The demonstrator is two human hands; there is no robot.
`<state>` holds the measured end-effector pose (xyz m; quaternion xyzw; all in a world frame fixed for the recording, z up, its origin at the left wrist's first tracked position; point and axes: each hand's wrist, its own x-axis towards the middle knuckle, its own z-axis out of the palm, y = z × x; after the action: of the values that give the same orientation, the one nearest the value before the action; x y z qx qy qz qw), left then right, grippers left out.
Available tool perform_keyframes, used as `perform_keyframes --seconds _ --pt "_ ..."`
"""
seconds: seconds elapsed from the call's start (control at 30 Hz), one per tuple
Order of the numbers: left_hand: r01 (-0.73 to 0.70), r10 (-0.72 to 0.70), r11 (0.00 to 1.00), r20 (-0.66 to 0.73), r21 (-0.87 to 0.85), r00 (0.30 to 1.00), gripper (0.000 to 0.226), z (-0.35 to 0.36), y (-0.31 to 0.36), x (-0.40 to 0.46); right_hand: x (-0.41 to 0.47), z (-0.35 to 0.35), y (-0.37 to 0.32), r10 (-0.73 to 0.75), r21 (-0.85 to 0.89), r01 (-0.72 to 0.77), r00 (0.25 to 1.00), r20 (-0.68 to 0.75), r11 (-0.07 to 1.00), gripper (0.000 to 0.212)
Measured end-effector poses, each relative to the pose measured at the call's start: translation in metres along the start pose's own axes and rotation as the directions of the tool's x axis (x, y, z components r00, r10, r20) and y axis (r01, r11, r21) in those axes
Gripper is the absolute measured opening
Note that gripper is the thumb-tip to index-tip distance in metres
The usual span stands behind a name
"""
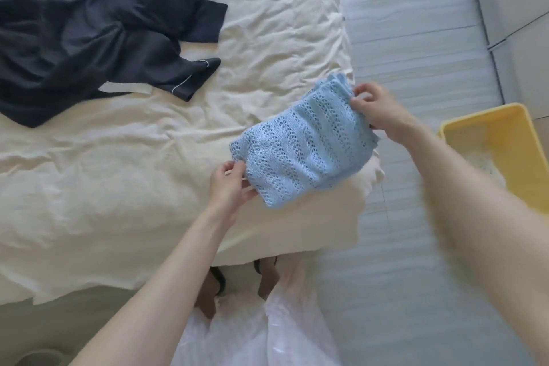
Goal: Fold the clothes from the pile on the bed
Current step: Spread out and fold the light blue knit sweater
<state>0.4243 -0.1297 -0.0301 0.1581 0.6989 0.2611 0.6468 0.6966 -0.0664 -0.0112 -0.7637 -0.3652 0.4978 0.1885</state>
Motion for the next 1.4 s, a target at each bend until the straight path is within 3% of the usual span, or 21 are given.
perform_keyframes --seconds 0.1,0.2,0.23,0.3,0.37,0.43,0.53,0.6,0.67,0.73,0.8,0.93,1.0,1.1,1.2,1.27,1.37,1.4 --pt "0.098 -0.086 0.961 0.056 -0.257 0.995 0.009 0.031 -0.019 -0.016 0.044 -0.015 -0.048 -0.175 -0.282 0.18 0.984 0.045 0.942 0.021" --pt "0.161 -0.141 0.91 0.081 -0.383 0.987 0.017 0.065 -0.023 -0.023 0.077 -0.015 -0.09 -0.321 -0.421 0.324 0.944 0.079 0.847 0.021" --pt "0.174 -0.151 0.923 0.092 -0.343 0.984 0.018 0.076 -0.021 -0.024 0.085 -0.012 -0.1 -0.359 -0.445 0.364 0.928 0.101 0.818 0.019" --pt "0.135 -0.125 0.987 0.11 -0.089 0.986 0.015 0.092 -0.018 -0.023 0.099 -0.001 -0.113 -0.397 -0.489 0.412 0.907 0.14 0.769 0.018" --pt "-0.052 0.029 0.974 0.104 0.22 0.994 0.014 0.095 -0.016 -0.018 0.111 0.009 -0.113 -0.408 -0.536 0.419 0.901 0.146 0.733 0.025" --pt "-0.263 0.273 0.873 0.035 0.412 0.961 0.008 0.087 -0.006 -0.007 0.115 0.014 -0.098 -0.393 -0.572 0.363 0.916 0.076 0.735 0.039" --pt "-0.392 0.481 0.771 -0.056 0.501 0.875 0.006 0.07 0.021 0.03 0.102 0.013 -0.054 -0.267 -0.397 0.147 0.927 -0.265 0.906 0.053" --pt "-0.398 0.483 0.714 0.007 0.576 0.876 0.025 0.066 0.038 0.063 0.087 0.014 -0.016 -0.026 -0.129 -0.032 0.905 -0.424 0.991 0.06" --pt "-0.384 0.393 0.666 0.137 0.639 0.909 0.042 0.07 0.049 0.094 0.073 0.018 0.015 0.237 0.101 -0.215 0.895 -0.379 0.971 0.07" --pt "-0.363 0.268 0.689 0.245 0.628 0.932 0.049 0.077 0.056 0.115 0.065 0.022 0.032 0.382 0.31 -0.303 0.893 -0.238 0.901 0.072" --pt "-0.357 0.204 0.725 0.311 0.589 0.928 0.051 0.085 0.059 0.127 0.065 0.027 0.034 0.4 0.403 -0.297 0.895 -0.199 0.866 0.064" --pt "-0.37 0.192 0.79 0.376 0.489 0.907 0.052 0.092 0.052 0.126 0.07 0.04 0.021 0.293 0.159 -0.25 0.877 -0.38 0.955 0.066" --pt "-0.391 0.221 0.79 0.376 0.473 0.9 0.051 0.09 0.048 0.12 0.072 0.046 0.013 0.28 0.203 -0.227 0.913 -0.296 0.953 0.063" --pt "-0.413 0.271 0.772 0.338 0.483 0.901 0.055 0.086 0.047 0.109 0.074 0.045 -0.003 0.384 0.367 -0.306 0.909 -0.162 0.878 0.053" --pt "-0.401 0.4 0.652 0.158 0.644 0.903 0.059 0.085 0.034 0.083 0.081 0.038 -0.012 0.427 0.425 -0.343 0.897 -0.118 0.838 0.028" --pt "-0.413 0.546 0.56 0.054 0.718 0.836 0.057 0.082 0.023 0.052 0.081 0.036 -0.017 0.432 0.447 -0.354 0.898 -0.081 0.821 0.024" --pt "-0.549 0.738 0.199 0.244 0.812 0.629 0.063 0.091 -0.001 0.01 0.077 0.033 -0.019 0.428 0.491 -0.355 0.903 -0.041 0.796 0.032" --pt "-0.564 0.718 0.103 0.331 0.82 0.612 0.067 0.1 -0.01 0.004 0.076 0.032 -0.02 0.429 0.502 -0.354 0.902 -0.039 0.789 0.034"
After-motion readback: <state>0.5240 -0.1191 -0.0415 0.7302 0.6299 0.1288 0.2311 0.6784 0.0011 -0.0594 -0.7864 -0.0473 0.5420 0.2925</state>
